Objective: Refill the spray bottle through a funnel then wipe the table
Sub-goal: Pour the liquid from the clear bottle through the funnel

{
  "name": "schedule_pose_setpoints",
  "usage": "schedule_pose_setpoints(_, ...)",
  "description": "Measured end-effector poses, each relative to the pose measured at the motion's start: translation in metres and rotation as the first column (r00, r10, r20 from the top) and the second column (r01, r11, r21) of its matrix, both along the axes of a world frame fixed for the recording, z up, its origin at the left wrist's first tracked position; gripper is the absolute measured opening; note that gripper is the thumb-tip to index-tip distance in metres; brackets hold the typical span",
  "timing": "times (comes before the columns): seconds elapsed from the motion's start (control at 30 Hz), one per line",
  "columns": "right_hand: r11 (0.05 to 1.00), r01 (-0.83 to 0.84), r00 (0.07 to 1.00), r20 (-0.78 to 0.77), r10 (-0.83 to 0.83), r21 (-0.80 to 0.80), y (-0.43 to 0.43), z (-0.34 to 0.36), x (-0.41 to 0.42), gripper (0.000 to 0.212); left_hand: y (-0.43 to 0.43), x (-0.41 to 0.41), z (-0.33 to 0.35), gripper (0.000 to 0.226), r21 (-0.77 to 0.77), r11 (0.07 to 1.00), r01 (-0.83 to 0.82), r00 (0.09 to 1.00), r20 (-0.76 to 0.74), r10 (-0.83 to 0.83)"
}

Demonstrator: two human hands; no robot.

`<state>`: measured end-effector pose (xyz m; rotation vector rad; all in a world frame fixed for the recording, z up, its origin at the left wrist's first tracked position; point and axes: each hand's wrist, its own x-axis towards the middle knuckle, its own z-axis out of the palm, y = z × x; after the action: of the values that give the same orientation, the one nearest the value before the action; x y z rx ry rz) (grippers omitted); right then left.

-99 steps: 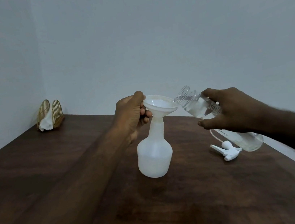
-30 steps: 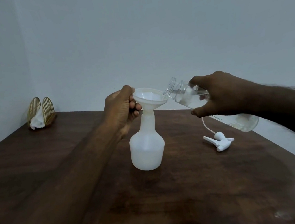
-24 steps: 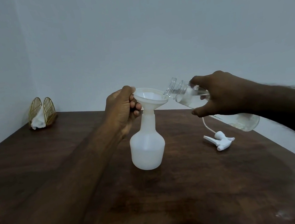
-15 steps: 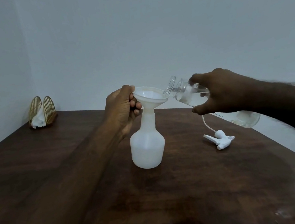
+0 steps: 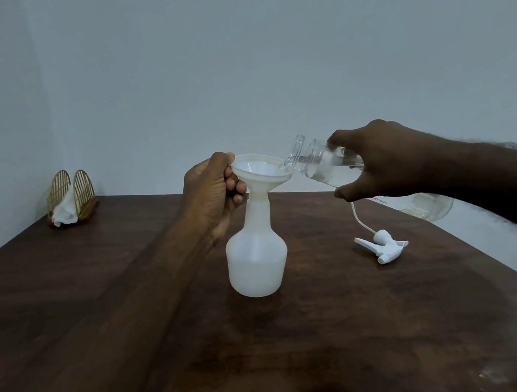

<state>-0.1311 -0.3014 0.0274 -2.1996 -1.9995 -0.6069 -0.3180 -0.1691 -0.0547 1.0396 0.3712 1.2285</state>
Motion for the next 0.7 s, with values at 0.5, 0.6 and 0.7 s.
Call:
schedule_pose_setpoints(0.5, 1.0, 0.017, 1.0, 0.025, -0.016, -0.022, 0.0015, 0.0024, -0.0009, 0.072, -0.0002, -0.0003, -0.0008, 0.036, -0.015, 1.0, 0.002, 1.0, 0.007, -0.002)
schedule_pose_setpoints(0.6, 1.0, 0.02, 0.999, 0.03, -0.019, -0.021, 0.0009, 0.0033, -0.0019, 0.072, -0.0006, -0.0008, -0.0014, 0.036, -0.013, 1.0, 0.003, 1.0, 0.011, -0.003)
schedule_pose_setpoints(0.7, 1.0, 0.019, 1.0, 0.013, -0.019, -0.024, 0.0007, 0.0033, -0.0027, 0.07, -0.0006, -0.0011, -0.0014, 0.036, -0.013, 1.0, 0.006, 1.0, 0.015, -0.005)
